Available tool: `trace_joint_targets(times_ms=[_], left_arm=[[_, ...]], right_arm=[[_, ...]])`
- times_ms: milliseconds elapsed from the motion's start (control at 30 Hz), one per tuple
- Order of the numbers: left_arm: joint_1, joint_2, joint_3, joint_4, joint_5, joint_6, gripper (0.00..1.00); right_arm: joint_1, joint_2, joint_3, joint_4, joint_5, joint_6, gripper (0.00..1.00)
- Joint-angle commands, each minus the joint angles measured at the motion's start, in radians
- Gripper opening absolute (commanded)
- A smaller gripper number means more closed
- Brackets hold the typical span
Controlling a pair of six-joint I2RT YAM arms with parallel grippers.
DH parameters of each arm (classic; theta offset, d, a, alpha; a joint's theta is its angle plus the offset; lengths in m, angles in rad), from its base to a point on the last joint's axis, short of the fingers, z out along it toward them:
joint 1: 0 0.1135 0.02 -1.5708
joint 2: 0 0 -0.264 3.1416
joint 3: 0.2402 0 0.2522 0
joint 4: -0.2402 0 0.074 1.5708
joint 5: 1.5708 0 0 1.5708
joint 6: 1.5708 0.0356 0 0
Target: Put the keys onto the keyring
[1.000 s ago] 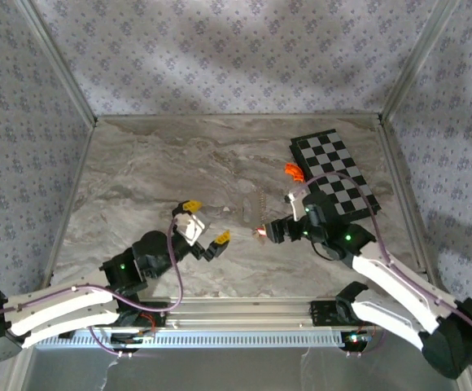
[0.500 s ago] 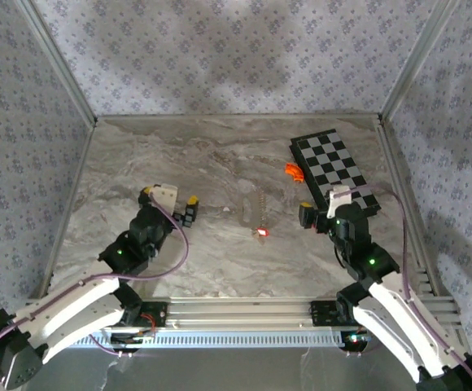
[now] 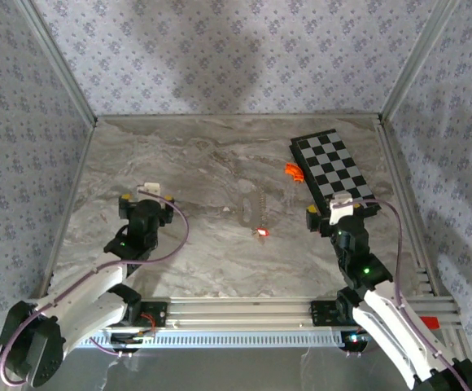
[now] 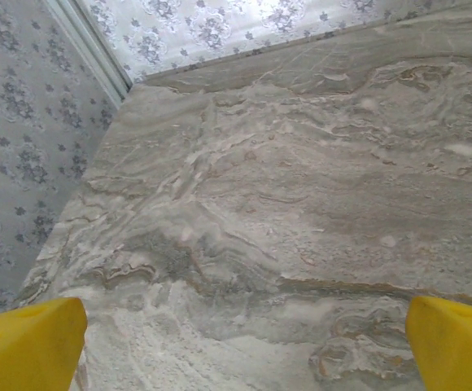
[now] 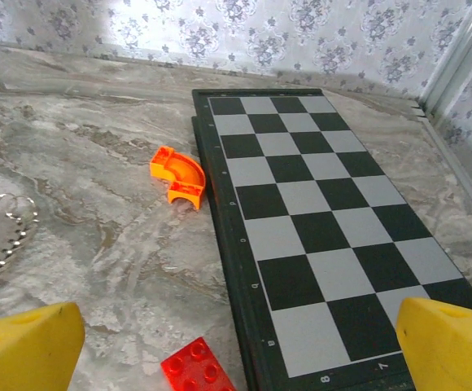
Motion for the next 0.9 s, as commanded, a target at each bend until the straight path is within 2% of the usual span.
trace_joint_targets(times_ms=[0, 433, 700, 867], left_arm=[[0.019, 0.014, -0.013, 0.042, -0.030, 0.050, 0.99], [0.059, -0.052, -0.143, 0.140, 0.047, 0.137, 1.00], [0.146, -0.050, -0.192, 0.199, 0.142, 0.111, 1.00], [0.192, -0.055, -0.204, 0.233, 0.187, 0.093, 1.00]], right_arm=[[-0.009, 0.007, -0.033, 0.065, 0.058, -0.034, 1.00], [-0.018, 0.022, -0.104, 0.051, 0.123, 0.014, 1.00], [-0.030, 0.073, -0.114, 0.104, 0.154, 0.014, 1.00], [-0.038, 0.158, -0.114, 0.207, 0.168, 0.004, 1.00]])
